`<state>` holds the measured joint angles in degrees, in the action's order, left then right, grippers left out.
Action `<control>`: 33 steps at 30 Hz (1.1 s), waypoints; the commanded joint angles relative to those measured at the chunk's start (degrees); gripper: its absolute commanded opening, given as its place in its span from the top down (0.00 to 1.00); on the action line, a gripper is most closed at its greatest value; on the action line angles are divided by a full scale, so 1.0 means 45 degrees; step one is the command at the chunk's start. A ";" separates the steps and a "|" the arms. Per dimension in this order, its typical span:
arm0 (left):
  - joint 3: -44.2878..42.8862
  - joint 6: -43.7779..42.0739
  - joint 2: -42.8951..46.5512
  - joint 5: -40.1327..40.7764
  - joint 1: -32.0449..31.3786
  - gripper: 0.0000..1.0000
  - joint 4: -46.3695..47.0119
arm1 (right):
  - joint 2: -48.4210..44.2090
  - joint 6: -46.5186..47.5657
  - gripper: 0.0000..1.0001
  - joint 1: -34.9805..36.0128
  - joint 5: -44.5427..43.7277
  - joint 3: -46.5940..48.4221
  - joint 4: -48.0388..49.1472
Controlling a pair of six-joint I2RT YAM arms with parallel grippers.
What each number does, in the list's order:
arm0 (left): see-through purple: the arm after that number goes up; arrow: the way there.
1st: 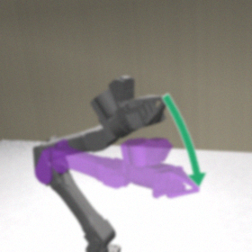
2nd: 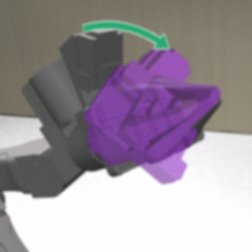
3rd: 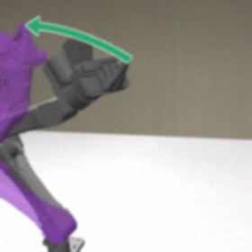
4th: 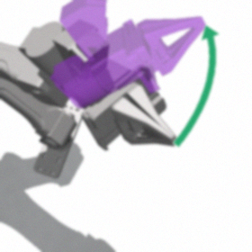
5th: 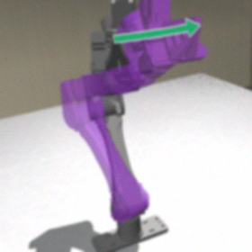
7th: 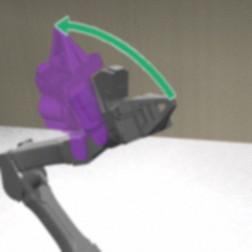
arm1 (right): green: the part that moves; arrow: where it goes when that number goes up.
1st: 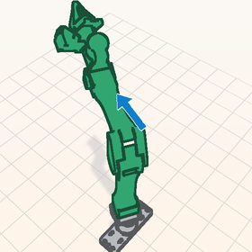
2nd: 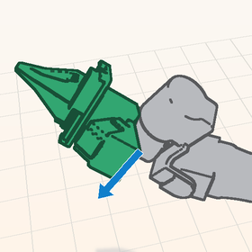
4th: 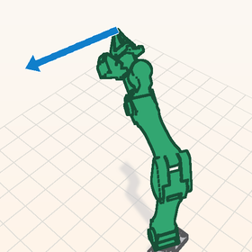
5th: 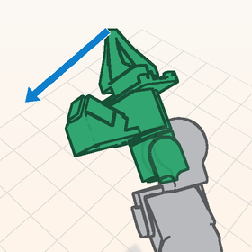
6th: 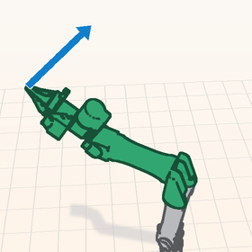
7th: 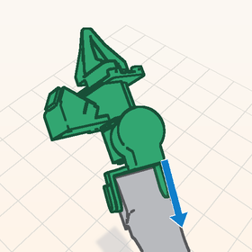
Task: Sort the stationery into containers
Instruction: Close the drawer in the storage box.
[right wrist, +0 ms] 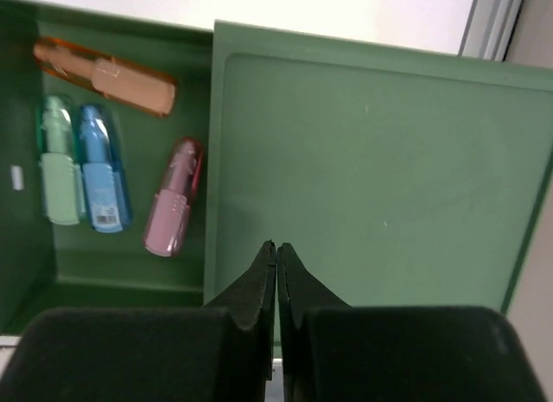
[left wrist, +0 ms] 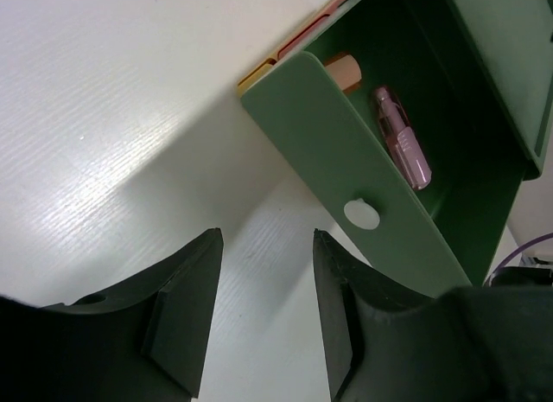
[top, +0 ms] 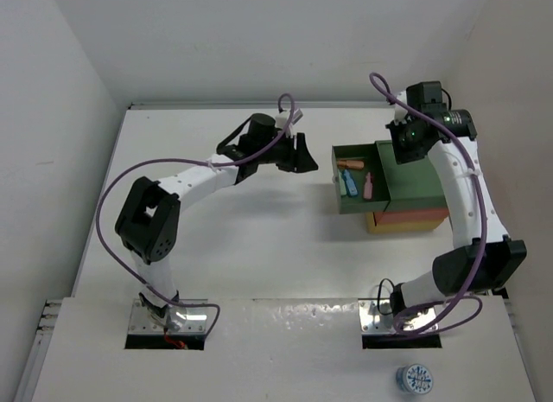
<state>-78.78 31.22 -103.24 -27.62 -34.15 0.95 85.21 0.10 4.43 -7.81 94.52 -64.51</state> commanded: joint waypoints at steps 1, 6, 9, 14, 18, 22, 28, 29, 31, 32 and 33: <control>-0.0656 0.0229 -0.0260 0.0023 -0.0320 0.48 0.0394 | -0.0107 0.0582 1.00 -0.0318 0.0505 -0.0592 0.0370; -0.0968 0.0152 -0.0728 0.0277 -0.0730 0.48 0.0238 | 0.0029 0.0603 1.00 -0.0456 0.1304 -0.0946 0.0352; -0.1125 0.0073 -0.0982 0.0297 -0.0867 0.48 0.0101 | 0.0185 0.0447 1.00 -0.0456 0.1695 -0.0966 0.0216; -0.1457 0.0229 -0.1392 0.0102 -0.1024 0.50 0.0334 | 0.0341 0.0447 1.00 -0.0456 0.2419 -0.0927 -0.0058; -0.2042 0.0367 -0.1803 -0.0171 -0.1219 0.50 0.0628 | 0.0439 0.0350 1.00 -0.0456 0.3083 -0.0810 -0.0390; -0.2199 0.0659 -0.2154 -0.0405 -0.1492 0.50 0.1486 | 0.0595 0.0349 1.00 -0.0456 0.3338 -0.0575 -0.0722; -0.2628 0.1360 -0.2779 -0.0562 -0.1747 0.50 0.2503 | 0.0713 0.0369 1.00 -0.0456 0.3572 -0.0399 -0.0938; -0.2803 0.1498 -0.2915 -0.0620 -0.1785 0.50 0.2716 | 0.0732 0.0349 1.00 -0.0456 0.3592 -0.0360 -0.0957; -0.3039 0.1850 -0.3209 -0.0718 -0.1864 0.50 0.3010 | 0.0791 0.0330 1.00 -0.0456 0.3689 -0.0302 -0.1016; -0.3136 0.1889 -0.3307 -0.0738 -0.1903 0.50 0.3166 | 0.0830 0.0310 1.00 -0.0456 0.3728 -0.0263 -0.1035; -0.3292 0.1909 -0.3540 -0.0757 -0.1980 0.50 0.3187 | 0.0850 0.0291 1.00 -0.0456 0.3748 -0.0224 -0.1074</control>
<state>-90.24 37.32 -117.86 -29.26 -41.87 9.80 88.29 1.76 2.11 5.10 91.31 -68.05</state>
